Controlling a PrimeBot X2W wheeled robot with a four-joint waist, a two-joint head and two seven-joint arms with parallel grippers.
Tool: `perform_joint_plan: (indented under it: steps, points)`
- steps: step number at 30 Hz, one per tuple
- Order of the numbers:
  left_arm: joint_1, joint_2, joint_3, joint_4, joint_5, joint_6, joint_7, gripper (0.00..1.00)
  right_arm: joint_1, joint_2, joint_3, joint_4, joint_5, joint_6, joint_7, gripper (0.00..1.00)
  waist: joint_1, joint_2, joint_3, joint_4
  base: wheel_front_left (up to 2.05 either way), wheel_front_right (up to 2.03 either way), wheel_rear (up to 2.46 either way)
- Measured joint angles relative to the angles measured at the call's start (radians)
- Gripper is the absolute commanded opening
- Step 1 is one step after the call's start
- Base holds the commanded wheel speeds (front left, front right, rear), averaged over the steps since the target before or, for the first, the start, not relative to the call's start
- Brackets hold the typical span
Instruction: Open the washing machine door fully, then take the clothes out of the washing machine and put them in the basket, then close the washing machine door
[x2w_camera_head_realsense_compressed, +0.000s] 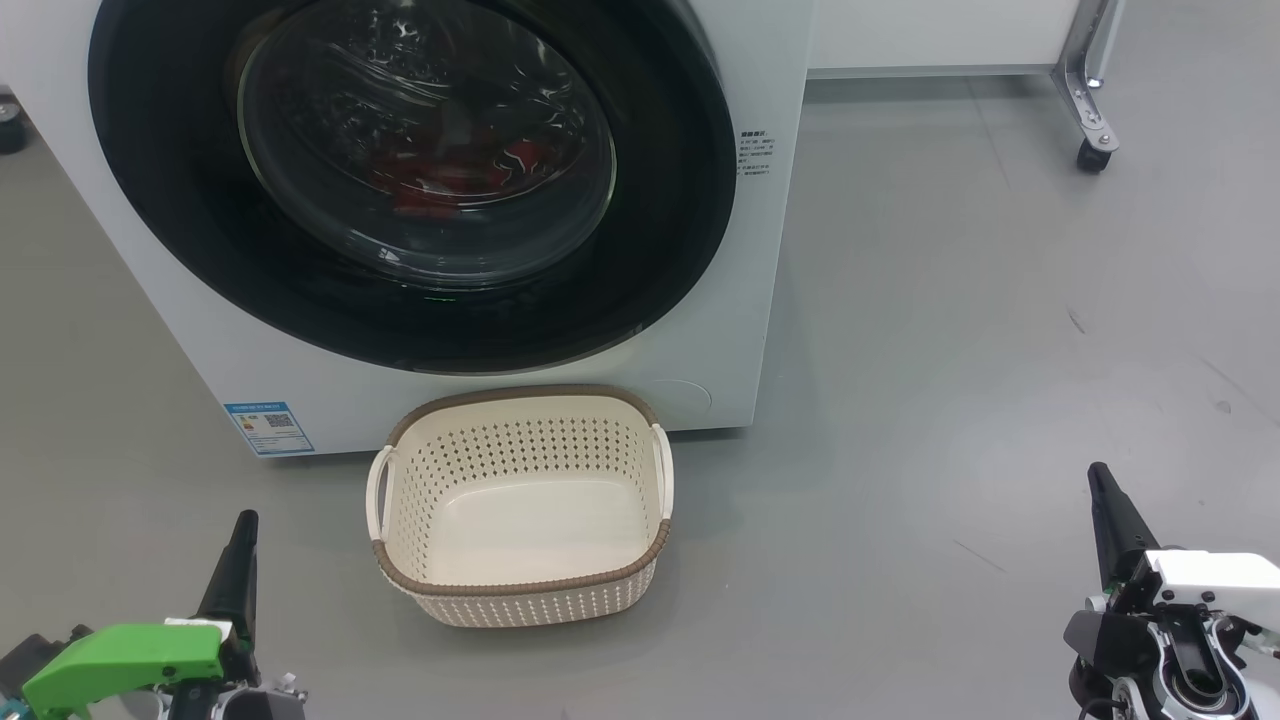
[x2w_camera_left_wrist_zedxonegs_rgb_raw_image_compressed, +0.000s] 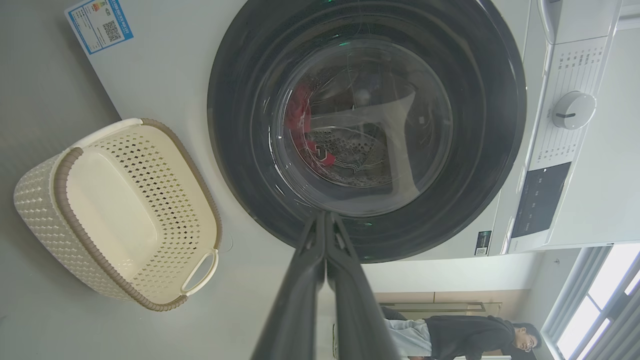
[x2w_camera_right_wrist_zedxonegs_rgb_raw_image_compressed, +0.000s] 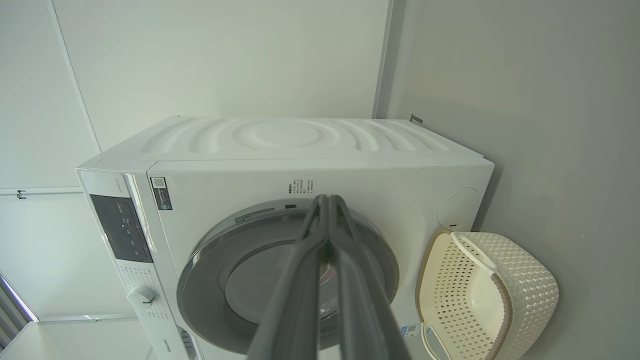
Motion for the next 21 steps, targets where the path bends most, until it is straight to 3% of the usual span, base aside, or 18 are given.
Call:
perform_joint_plan:
  steps: [5, 6, 7, 8, 9, 10, 21]
  points:
    - [0.000, 0.000, 0.000, 0.000, 0.000, 0.000, 0.000, 0.00, 0.000, 0.000, 0.000, 0.000, 0.000, 0.000, 0.000, 0.00, 0.0000, 0.0000, 0.000, 0.000, 0.00, 0.00, 0.00]
    - [0.000, 0.000, 0.000, 0.000, 0.000, 0.000, 0.000, 1.00, 0.000, 0.000, 0.000, 0.000, 0.000, 0.000, 0.000, 1.00, 0.0000, 0.0000, 0.000, 0.000, 0.00, 0.00, 0.00]
    - [0.004, -0.003, -0.001, 0.007, 0.000, 0.001, 0.000, 1.00, 0.004, 0.002, 0.000, 0.007, 0.000, -0.001, 0.000, 1.00, 0.0000, 0.0000, 0.000, 0.000, 0.00, 0.00, 0.00]
    - [0.010, -0.008, -0.002, 0.020, 0.000, 0.001, 0.000, 0.00, 0.011, 0.007, 0.001, 0.018, 0.000, -0.001, 0.000, 0.00, 0.0000, 0.0000, 0.000, 0.000, 0.00, 0.00, 0.00]
    - [0.020, -0.013, -0.003, 0.030, 0.000, 0.001, 0.000, 0.00, 0.022, 0.013, 0.002, 0.029, 0.000, -0.001, 0.000, 0.00, 0.0000, 0.0000, 0.000, 0.000, 0.00, 0.00, 0.00]
    - [0.030, -0.017, -0.005, 0.042, 0.000, 0.001, 0.000, 1.00, 0.034, 0.019, 0.002, 0.041, 0.000, -0.001, 0.000, 1.00, 0.0000, 0.0000, 0.000, 0.000, 0.00, 0.00, 0.00]
    - [0.055, -0.027, -0.015, 0.052, 0.010, 0.001, -0.011, 1.00, 0.063, 0.031, 0.005, 0.050, -0.010, -0.001, -0.008, 1.00, 0.0000, 0.0000, 0.000, 0.001, 0.00, 0.00, 0.00]
